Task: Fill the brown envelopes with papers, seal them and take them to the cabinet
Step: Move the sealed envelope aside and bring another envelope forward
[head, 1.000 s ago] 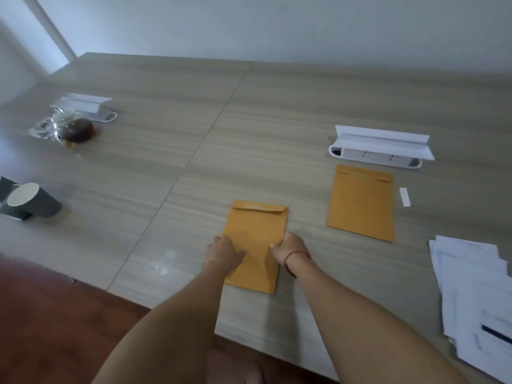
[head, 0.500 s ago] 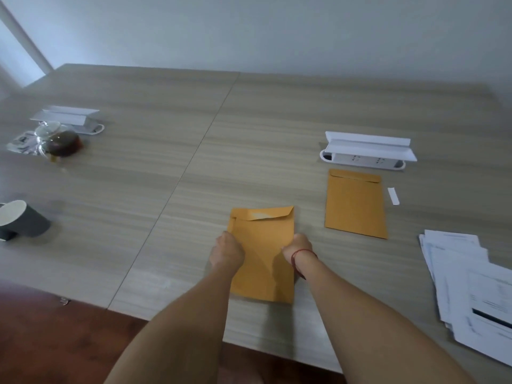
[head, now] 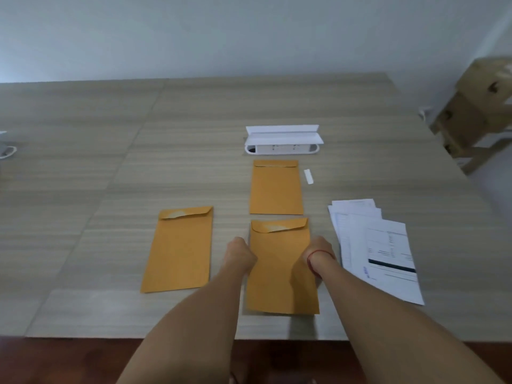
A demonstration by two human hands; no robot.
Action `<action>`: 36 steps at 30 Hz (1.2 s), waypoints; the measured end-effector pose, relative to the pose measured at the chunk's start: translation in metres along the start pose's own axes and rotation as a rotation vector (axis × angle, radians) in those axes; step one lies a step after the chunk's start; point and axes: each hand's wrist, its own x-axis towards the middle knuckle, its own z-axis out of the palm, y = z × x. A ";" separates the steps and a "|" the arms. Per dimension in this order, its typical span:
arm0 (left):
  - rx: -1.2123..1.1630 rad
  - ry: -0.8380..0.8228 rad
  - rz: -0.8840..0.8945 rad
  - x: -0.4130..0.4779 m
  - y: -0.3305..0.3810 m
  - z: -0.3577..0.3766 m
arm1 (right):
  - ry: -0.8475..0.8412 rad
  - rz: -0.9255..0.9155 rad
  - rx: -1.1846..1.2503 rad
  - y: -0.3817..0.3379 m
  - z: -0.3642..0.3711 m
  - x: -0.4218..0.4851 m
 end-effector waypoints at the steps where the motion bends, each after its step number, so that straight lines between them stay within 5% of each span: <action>1: 0.003 0.003 -0.008 -0.002 0.000 0.003 | -0.013 -0.009 -0.030 0.004 -0.001 0.000; 9: 0.111 0.105 0.042 -0.018 0.000 0.024 | 0.078 -0.148 -0.199 0.031 0.006 0.009; 17: 0.189 0.095 0.225 -0.008 0.019 0.039 | -0.059 -0.410 -0.251 0.028 0.004 0.036; 36: 0.264 -0.078 0.117 0.025 0.051 0.031 | -0.240 -0.317 -0.346 -0.001 -0.006 0.071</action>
